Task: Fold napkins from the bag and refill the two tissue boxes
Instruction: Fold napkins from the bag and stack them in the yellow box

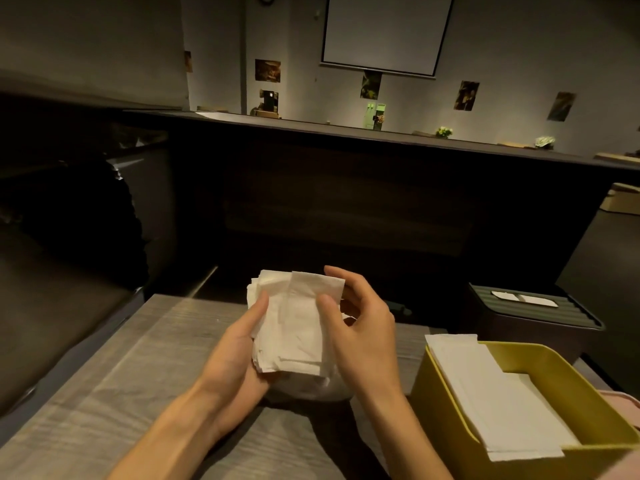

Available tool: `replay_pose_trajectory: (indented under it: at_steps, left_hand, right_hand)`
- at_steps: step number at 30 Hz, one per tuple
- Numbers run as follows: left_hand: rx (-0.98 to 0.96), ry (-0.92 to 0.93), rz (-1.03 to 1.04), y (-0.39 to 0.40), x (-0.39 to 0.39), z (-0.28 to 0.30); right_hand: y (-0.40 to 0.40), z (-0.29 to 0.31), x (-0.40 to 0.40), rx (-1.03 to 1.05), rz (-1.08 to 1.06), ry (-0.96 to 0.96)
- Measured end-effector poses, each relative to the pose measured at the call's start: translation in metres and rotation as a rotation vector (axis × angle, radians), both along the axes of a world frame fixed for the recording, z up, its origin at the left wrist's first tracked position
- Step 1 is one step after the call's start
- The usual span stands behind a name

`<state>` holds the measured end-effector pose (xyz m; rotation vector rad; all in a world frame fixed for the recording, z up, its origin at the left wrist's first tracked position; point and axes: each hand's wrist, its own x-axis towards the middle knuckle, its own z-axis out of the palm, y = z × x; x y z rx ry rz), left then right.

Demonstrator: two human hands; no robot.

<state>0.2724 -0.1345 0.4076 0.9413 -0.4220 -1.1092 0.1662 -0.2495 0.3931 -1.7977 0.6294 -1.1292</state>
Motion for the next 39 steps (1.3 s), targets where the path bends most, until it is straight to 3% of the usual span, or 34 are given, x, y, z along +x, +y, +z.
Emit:
replay_pose_trajectory:
  at_steps: [4,7,10,15,19,22,26,29,32,34,39]
  left_hand:
    - [-0.008,-0.047,-0.057,0.003,-0.002,-0.001]
    - [0.021,-0.208,-0.112,0.009,-0.004,-0.002]
    - [0.105,-0.438,-0.118,0.016,-0.004,0.006]
    - [0.280,-0.980,-0.288,0.040,0.012,0.027]
    - [0.383,-1.252,-0.229,0.055,0.011,0.034]
    - [0.310,-1.256,-0.096,0.065,-0.002,0.025]
    - [0.186,-1.069,0.118,0.070,-0.035,0.006]
    - [0.167,-0.964,0.113,0.067,-0.053,-0.019]
    - [0.206,-1.000,0.042,0.064,-0.066,-0.039]
    - [0.182,-1.008,0.071,0.063,-0.072,-0.044]
    - [0.139,-0.958,0.164,0.057,-0.069,-0.048]
  right_hand:
    - [0.011,0.008,0.000,0.015,0.088,-0.144]
    - [0.016,0.005,-0.001,-0.094,0.023,-0.031]
    - [0.016,0.006,-0.007,-0.121,0.046,0.064]
    - [0.021,0.016,-0.028,-0.189,0.258,0.237]
    - [0.047,0.009,-0.053,-0.196,0.198,0.181]
    - [0.062,0.001,-0.075,-0.029,0.209,0.082]
    - [0.074,-0.007,-0.100,0.065,0.146,0.022]
    - [0.077,-0.018,-0.108,0.145,0.146,0.130]
    - [0.080,-0.027,-0.108,0.111,0.181,0.347]
    - [0.083,-0.029,-0.103,0.091,0.206,0.374]
    - [0.080,-0.029,-0.097,0.191,0.093,0.170]
